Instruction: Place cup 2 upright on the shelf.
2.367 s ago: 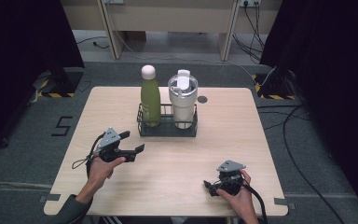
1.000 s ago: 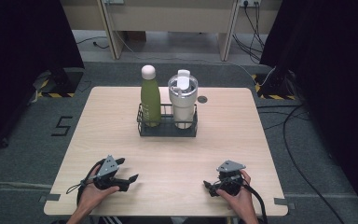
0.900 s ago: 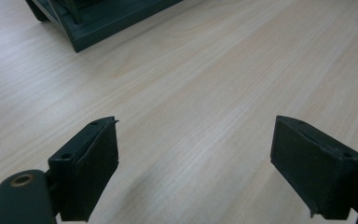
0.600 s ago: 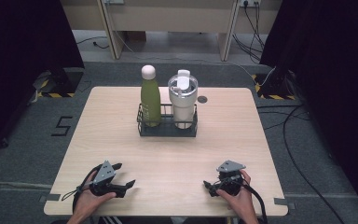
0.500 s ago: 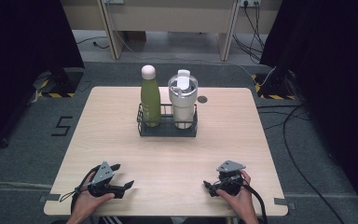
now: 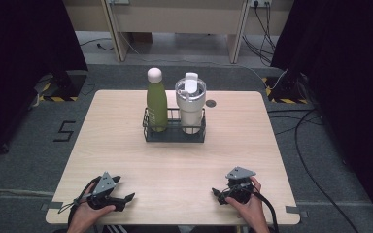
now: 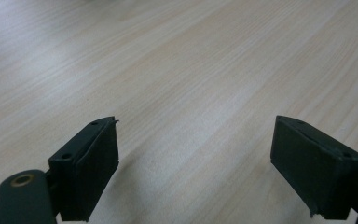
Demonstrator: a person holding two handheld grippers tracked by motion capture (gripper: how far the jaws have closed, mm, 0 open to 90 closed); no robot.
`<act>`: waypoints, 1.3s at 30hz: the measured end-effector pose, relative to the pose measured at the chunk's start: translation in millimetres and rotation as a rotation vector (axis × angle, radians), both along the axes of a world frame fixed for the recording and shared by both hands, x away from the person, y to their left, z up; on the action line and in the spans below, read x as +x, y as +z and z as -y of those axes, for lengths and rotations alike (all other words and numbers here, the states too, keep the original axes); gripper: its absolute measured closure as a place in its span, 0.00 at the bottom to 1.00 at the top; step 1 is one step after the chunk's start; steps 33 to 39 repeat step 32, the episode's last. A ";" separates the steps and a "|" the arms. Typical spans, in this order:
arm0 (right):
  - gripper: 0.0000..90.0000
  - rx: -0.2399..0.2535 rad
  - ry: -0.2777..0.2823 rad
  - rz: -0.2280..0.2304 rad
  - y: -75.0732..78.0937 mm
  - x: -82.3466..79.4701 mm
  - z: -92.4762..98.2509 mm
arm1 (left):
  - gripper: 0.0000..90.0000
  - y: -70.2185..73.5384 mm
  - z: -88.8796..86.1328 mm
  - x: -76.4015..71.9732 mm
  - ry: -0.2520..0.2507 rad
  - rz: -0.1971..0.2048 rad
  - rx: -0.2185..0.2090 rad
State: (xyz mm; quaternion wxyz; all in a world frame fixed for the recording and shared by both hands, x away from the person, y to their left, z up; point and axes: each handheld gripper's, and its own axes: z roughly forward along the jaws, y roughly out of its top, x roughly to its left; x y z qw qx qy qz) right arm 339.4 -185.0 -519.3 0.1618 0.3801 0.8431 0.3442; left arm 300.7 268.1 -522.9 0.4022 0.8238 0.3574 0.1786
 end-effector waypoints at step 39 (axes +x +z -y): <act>0.05 0.000 -0.001 0.000 0.0 -0.1 -0.1 | 0.12 -4.7 -1.9 -15.7 0.040 -0.053 0.004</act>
